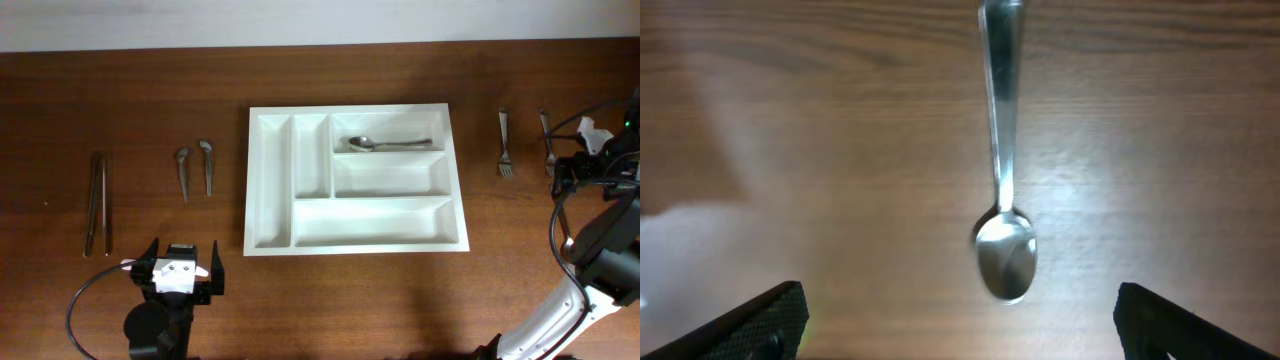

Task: Pack container
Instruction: 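Move the right gripper down over the second right-side spoon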

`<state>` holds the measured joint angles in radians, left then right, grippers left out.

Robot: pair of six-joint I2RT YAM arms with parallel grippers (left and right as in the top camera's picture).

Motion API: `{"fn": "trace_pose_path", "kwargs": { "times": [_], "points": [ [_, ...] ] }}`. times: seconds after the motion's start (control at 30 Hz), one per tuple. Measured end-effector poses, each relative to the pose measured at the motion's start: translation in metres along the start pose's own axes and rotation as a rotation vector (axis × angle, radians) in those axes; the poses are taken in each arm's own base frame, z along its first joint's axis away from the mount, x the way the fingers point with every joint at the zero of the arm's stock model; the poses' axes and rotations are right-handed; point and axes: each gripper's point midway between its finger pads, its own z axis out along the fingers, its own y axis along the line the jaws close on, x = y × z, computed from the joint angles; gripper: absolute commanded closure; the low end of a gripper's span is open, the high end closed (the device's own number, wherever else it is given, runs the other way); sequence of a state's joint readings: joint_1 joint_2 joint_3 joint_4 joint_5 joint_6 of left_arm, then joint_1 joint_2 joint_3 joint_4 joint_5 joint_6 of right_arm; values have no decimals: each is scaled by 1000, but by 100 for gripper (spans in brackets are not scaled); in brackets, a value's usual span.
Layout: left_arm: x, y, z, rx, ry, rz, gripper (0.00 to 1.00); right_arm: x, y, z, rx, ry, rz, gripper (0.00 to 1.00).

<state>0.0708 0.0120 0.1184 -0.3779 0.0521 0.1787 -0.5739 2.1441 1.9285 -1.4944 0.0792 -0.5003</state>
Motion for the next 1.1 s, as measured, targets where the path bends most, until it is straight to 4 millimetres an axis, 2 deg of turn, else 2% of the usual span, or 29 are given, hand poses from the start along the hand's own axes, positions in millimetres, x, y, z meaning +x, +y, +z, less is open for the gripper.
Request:
{"fn": "trace_pose_path", "kwargs": {
  "times": [0.23, 0.53, 0.87, 1.1],
  "points": [
    [0, 0, 0, 0, 0, 0, 1, 17, -5, 24, 47, 93, 54, 1],
    [0, 0, 0, 0, 0, 0, 1, 15, -8, 55, 74, 92, 60, 1],
    [0, 0, 0, 0, 0, 0, 1, -5, -17, 57, 99, 8, 52, 1],
    [0, 0, 0, 0, 0, 0, 1, 0, -26, 59, 87, 0, 83, 1]
  ]
}}
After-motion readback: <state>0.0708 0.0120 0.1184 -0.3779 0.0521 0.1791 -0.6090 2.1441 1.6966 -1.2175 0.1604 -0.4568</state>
